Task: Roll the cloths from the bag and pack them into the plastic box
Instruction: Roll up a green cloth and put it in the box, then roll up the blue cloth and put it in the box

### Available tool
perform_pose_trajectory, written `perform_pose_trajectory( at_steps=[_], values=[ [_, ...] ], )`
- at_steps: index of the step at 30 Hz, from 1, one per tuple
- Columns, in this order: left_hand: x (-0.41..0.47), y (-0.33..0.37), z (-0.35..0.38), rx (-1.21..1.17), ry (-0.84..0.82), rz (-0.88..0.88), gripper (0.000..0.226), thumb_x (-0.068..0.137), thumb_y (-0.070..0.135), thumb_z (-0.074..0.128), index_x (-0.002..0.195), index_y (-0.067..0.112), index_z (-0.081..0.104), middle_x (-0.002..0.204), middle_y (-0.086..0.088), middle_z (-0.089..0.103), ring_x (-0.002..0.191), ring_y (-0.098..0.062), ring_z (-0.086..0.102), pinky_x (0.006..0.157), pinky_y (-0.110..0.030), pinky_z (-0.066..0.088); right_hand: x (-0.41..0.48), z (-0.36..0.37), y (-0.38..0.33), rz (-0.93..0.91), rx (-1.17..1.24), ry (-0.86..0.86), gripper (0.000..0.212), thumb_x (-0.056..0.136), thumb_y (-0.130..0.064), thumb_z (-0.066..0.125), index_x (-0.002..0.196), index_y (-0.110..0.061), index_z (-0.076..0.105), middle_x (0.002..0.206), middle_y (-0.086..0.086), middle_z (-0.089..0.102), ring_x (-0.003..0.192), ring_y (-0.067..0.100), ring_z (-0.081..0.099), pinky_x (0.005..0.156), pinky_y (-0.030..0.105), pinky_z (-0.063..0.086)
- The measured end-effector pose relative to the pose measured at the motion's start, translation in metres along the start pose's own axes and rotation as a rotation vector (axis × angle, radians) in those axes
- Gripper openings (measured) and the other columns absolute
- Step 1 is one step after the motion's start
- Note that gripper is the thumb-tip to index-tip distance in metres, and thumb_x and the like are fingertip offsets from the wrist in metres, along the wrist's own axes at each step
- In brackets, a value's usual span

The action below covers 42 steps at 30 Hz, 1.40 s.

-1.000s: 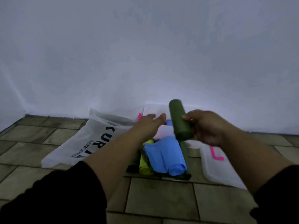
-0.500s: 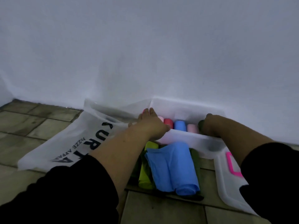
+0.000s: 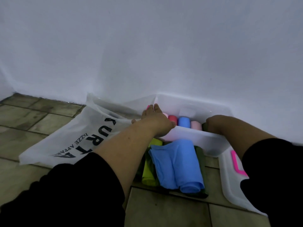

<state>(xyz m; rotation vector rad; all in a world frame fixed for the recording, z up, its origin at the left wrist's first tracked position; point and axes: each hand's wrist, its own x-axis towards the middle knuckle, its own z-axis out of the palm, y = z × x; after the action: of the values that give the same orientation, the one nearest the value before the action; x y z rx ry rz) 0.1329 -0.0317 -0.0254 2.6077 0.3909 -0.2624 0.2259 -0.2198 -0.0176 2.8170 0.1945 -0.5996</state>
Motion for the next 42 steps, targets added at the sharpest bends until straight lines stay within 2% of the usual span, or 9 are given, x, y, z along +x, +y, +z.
perform_pose_trajectory(
  at_steps=[12, 16, 19, 23, 26, 29, 31, 34, 42],
  values=[
    [0.004, -0.002, 0.001, 0.006, -0.009, 0.0, 0.099, 0.089, 0.059, 0.045, 0.148, 0.009, -0.015, 0.159, -0.006, -0.013, 0.147, -0.02, -0.007, 0.117, -0.049, 0.01, -0.006, -0.004, -0.003, 0.015, 0.129, -0.053, 0.043, 0.094, -0.03, 0.053, 0.129, -0.006, 0.053, 0.137, 0.015, 0.05, 0.121, 0.028, 0.05, 0.095, 0.033, 0.037],
    [0.002, 0.001, -0.001, -0.012, 0.005, 0.006, 0.098, 0.09, 0.056, 0.047, 0.148, 0.007, -0.014, 0.159, -0.01, -0.011, 0.147, -0.023, -0.003, 0.118, -0.037, 0.007, -0.021, -0.004, 0.0, 0.009, 0.23, -0.026, 0.04, 0.094, -0.028, 0.053, 0.127, -0.006, 0.055, 0.135, 0.015, 0.051, 0.12, 0.029, 0.05, 0.093, 0.034, 0.038],
    [-0.005, -0.002, -0.001, -0.066, 0.026, 0.034, 0.096, 0.09, 0.055, 0.05, 0.15, 0.01, -0.01, 0.16, -0.009, -0.007, 0.147, -0.023, 0.002, 0.117, -0.038, 0.009, -0.035, 0.001, 0.003, -0.01, 0.408, 0.295, 0.038, 0.091, -0.018, 0.053, 0.126, -0.005, 0.055, 0.132, 0.015, 0.055, 0.12, 0.031, 0.051, 0.097, 0.034, 0.041],
    [-0.035, -0.022, -0.004, -0.271, 0.166, 0.133, 0.082, 0.092, 0.051, 0.049, 0.152, 0.015, 0.007, 0.16, -0.005, 0.007, 0.146, -0.018, 0.008, 0.117, -0.038, 0.014, -0.082, 0.008, -0.008, -0.139, 0.742, 0.798, 0.009, 0.081, -0.014, 0.054, 0.083, -0.02, 0.06, 0.083, 0.002, 0.062, 0.085, 0.025, 0.057, 0.067, 0.027, 0.038],
    [-0.087, -0.059, 0.004, -0.259, 0.304, 0.198, 0.063, 0.086, 0.051, 0.053, 0.141, 0.025, 0.036, 0.145, -0.002, 0.037, 0.135, -0.022, 0.034, 0.098, -0.033, 0.035, -0.113, 0.036, -0.019, -0.229, 0.546, 0.531, 0.012, 0.083, -0.027, 0.059, 0.075, -0.018, 0.06, 0.076, 0.0, 0.059, 0.075, 0.02, 0.054, 0.056, 0.027, 0.033],
    [-0.148, -0.1, 0.038, 0.071, 0.072, 0.075, 0.07, 0.073, 0.067, 0.047, 0.134, 0.034, 0.041, 0.141, 0.003, 0.038, 0.124, -0.018, 0.042, 0.096, -0.035, 0.04, -0.13, 0.067, -0.028, -0.196, 0.446, 0.202, 0.032, 0.086, -0.042, 0.058, 0.101, -0.015, 0.063, 0.104, 0.004, 0.065, 0.088, 0.019, 0.056, 0.071, 0.027, 0.038],
    [-0.168, -0.113, 0.066, 0.255, -0.082, 0.024, 0.078, 0.066, 0.07, 0.042, 0.134, 0.032, 0.04, 0.145, -0.002, 0.035, 0.13, -0.023, 0.034, 0.101, -0.042, 0.037, -0.137, 0.071, -0.038, -0.147, 0.505, 0.165, 0.043, 0.086, -0.047, 0.058, 0.113, -0.014, 0.059, 0.115, 0.006, 0.063, 0.101, 0.022, 0.058, 0.085, 0.029, 0.042],
    [-0.179, -0.118, 0.094, 0.296, -0.145, -0.066, 0.097, 0.073, 0.069, 0.05, 0.15, 0.029, 0.007, 0.159, -0.006, 0.005, 0.145, -0.027, 0.007, 0.111, -0.048, 0.024, -0.146, 0.062, -0.055, -0.145, 0.459, 0.072, 0.058, 0.089, -0.049, 0.055, 0.136, -0.015, 0.044, 0.137, 0.008, 0.05, 0.123, 0.025, 0.048, 0.105, 0.034, 0.036],
    [-0.171, -0.119, 0.095, 0.277, -0.109, -0.06, 0.106, 0.065, 0.07, 0.06, 0.15, 0.029, 0.01, 0.16, -0.004, 0.002, 0.145, -0.03, 0.007, 0.111, -0.051, 0.025, -0.173, 0.088, -0.075, -0.003, 0.738, 0.14, 0.07, 0.076, -0.037, 0.072, 0.131, -0.009, 0.04, 0.129, 0.013, 0.051, 0.117, 0.03, 0.052, 0.098, 0.038, 0.045]
  ],
)
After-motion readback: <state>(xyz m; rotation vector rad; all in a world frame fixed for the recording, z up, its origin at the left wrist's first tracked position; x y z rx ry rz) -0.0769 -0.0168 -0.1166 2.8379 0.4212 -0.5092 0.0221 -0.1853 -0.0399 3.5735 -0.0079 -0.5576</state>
